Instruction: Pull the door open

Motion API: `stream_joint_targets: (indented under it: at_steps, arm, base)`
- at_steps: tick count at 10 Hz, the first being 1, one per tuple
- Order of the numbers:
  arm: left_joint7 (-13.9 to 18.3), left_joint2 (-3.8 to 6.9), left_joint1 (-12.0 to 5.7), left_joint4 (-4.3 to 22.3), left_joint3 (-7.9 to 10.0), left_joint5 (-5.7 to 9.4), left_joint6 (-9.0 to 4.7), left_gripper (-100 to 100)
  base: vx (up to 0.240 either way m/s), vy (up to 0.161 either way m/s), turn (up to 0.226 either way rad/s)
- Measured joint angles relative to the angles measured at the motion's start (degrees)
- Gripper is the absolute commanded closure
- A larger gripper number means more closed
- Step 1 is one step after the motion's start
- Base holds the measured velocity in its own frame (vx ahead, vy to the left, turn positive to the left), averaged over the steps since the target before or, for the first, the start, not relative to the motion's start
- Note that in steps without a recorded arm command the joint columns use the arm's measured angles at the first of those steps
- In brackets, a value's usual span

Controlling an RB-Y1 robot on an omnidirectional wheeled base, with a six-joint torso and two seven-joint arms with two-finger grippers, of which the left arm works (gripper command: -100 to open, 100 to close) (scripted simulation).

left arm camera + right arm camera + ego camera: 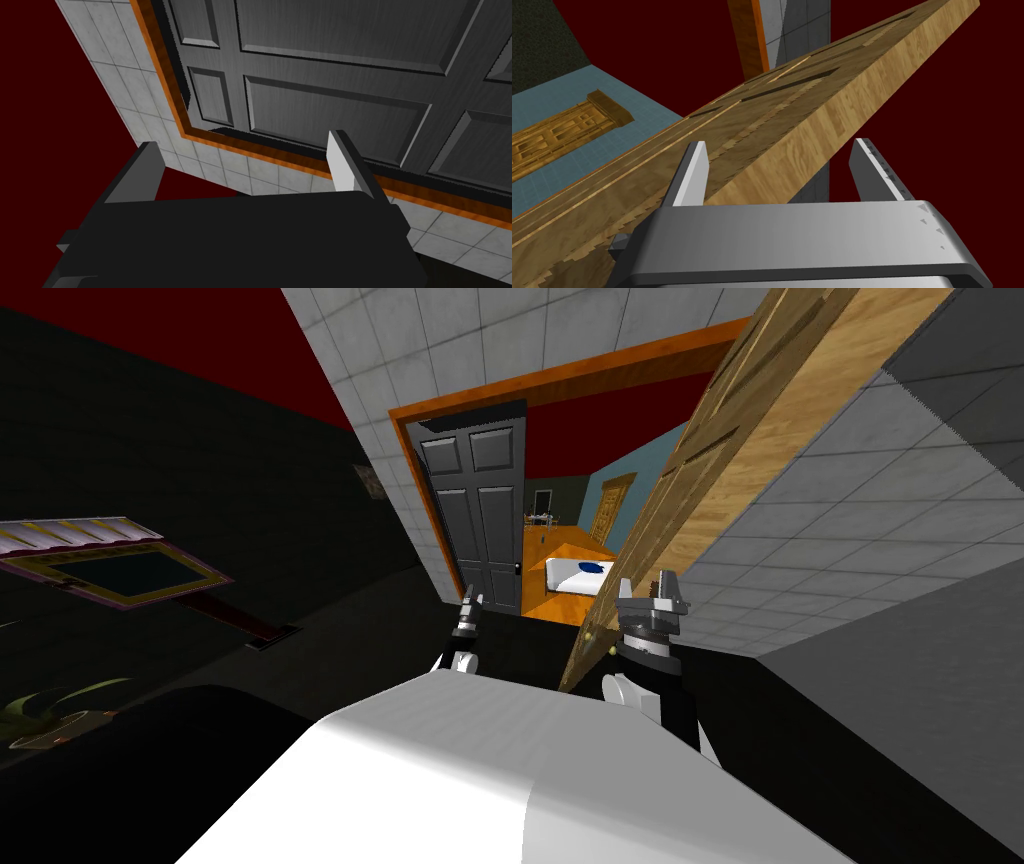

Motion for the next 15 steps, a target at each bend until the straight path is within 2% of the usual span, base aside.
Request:
stream_joint_targets:
  at_steps: [2,4,9,13,15]
  arm:
    - [-0.5,0.32,-0.80,2.2,-0.83,1.06,-0.62,-100]
    - [-0.8,0.66,-2.10,5.6,-1.67,2.08,-1.94,-100]
    - [-2.3,0.94,-5.05,12.2,-3.80,4.77,-3.42,-100]
    - [-3.1,1.26,-7.83,19.0,-5.58,7.00,-5.74,-100]
    - [-3.8,1.15,-8.86,21.3,-6.47,8.11,-6.19,-100]
  base:
    - [0.093,0.039,-0.005]
    - [0.084,0.045,-0.005]
    - [0.094,0.037,-0.007]
    - [0.092,0.038,-0.010]
    - [0.097,0.014,-0.007]
